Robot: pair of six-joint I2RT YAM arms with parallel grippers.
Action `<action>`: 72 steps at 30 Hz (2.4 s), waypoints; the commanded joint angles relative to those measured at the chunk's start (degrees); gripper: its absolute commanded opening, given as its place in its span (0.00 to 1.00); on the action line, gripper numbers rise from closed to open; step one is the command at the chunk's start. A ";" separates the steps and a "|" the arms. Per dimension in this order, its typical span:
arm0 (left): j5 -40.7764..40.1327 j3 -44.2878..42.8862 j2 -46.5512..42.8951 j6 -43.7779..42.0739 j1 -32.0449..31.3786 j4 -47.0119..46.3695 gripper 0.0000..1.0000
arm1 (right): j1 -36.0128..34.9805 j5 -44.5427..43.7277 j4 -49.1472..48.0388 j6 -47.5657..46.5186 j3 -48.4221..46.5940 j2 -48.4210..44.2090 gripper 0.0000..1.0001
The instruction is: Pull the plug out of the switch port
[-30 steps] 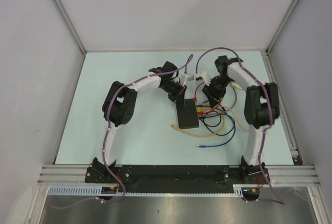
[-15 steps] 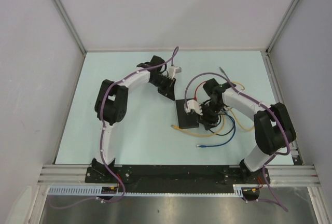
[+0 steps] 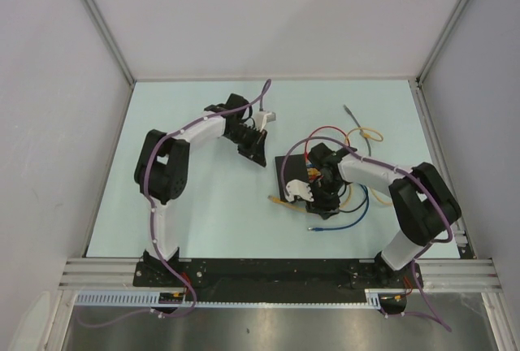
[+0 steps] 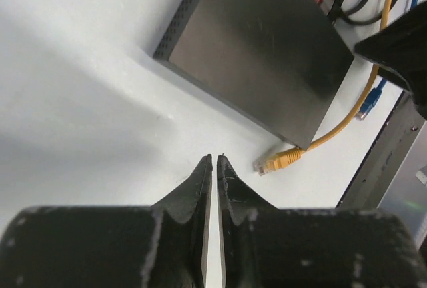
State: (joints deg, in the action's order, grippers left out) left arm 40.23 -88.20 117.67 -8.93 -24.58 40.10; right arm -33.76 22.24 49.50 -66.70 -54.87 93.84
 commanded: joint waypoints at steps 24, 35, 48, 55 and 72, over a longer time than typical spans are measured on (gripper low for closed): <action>5.47 0.31 -2.17 -0.56 2.17 -3.00 0.13 | 1.59 11.07 37.34 27.67 -18.70 1.97 0.00; 6.18 2.69 -2.19 -2.85 2.69 -3.27 0.16 | -13.70 6.78 37.08 33.82 -15.18 -16.93 0.00; 7.50 0.14 -3.85 -2.49 2.78 -4.60 0.15 | -8.44 6.58 28.56 29.61 -12.27 -10.80 0.00; 5.66 4.51 -6.91 -3.12 3.04 -2.65 0.13 | 2.10 7.20 20.91 29.88 -25.53 7.03 0.00; 15.32 26.95 -20.12 -10.38 -7.38 -13.39 0.00 | 13.89 7.89 27.75 25.92 -69.42 31.85 0.00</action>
State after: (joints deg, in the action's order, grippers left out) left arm 51.18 -61.80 95.31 -11.68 -24.75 26.13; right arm -19.68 27.79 72.71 -36.60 -122.15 125.73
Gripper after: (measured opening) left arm 0.006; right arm 0.077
